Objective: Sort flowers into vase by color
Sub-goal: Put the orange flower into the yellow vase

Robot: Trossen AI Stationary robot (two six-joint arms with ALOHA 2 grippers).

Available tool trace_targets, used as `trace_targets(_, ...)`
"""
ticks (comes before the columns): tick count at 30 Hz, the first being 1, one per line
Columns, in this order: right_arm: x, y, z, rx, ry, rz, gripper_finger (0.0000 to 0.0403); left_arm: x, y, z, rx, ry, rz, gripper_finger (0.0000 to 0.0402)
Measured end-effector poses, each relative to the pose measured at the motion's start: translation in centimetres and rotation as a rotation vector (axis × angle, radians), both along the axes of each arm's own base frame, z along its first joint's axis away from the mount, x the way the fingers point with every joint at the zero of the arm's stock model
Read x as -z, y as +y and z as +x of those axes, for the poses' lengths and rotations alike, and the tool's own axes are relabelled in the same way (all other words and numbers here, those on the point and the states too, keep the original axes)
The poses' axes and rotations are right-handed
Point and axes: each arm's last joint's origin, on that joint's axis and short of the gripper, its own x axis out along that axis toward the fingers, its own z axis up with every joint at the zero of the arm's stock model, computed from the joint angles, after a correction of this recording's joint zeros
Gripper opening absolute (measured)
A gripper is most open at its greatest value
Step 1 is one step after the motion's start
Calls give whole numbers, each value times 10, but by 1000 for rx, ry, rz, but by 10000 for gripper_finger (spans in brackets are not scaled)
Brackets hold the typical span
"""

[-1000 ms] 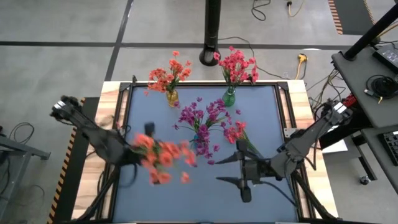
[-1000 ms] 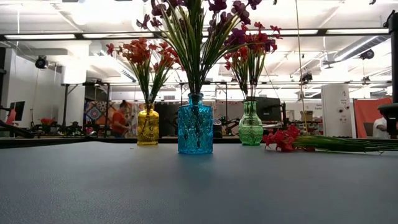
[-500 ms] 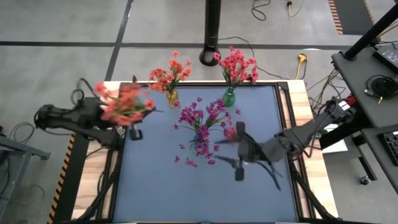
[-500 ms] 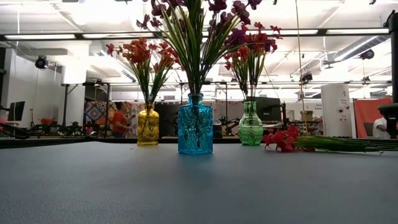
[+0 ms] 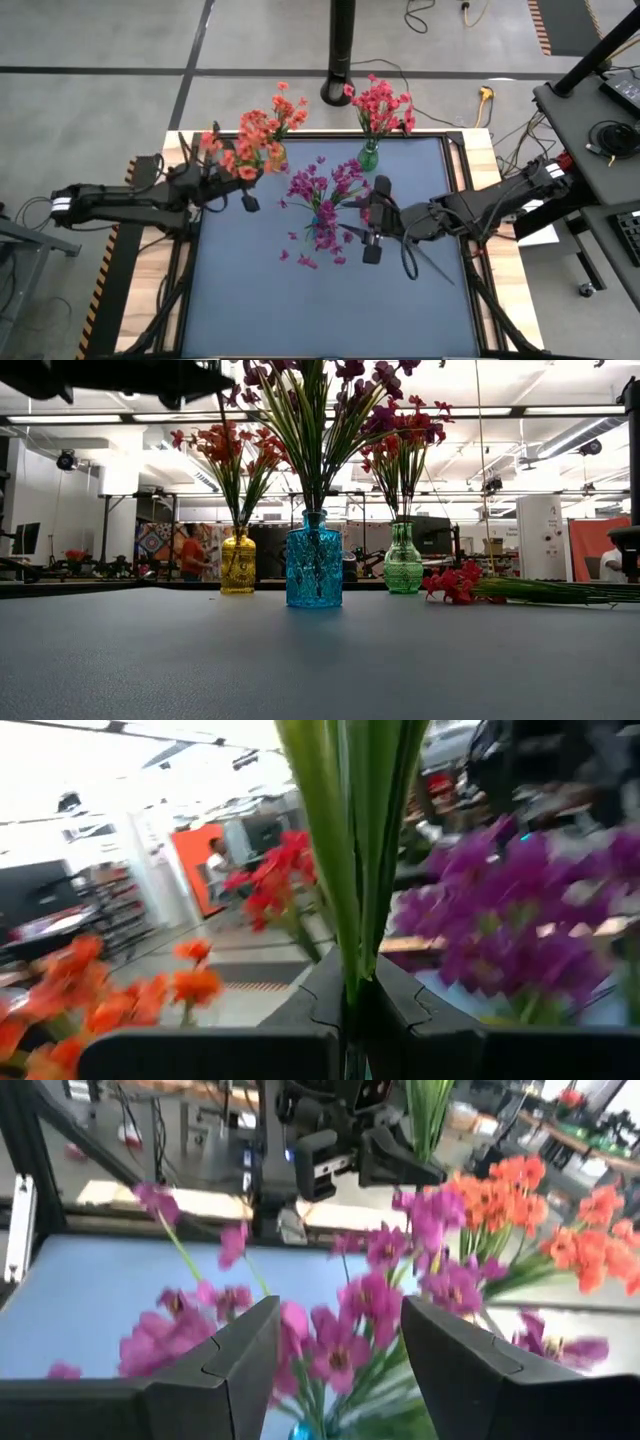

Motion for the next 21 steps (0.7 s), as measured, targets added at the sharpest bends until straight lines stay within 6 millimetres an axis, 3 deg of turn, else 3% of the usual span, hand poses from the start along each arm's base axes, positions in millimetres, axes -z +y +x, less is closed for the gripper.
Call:
trace_targets(8,-2,-6,-16,30,57,59,203,20,8,13,-46,94,48,0)
trace_targets(14,-8,-11,-31,48,66,100,203,28,28,16,-80,130,52,0)
trace_targets(17,-9,-12,-32,46,67,96,203,30,37,16,-34,87,51,0)
trace_targets(21,-8,-12,-30,47,75,75,203,33,52,15,-97,73,65,0)
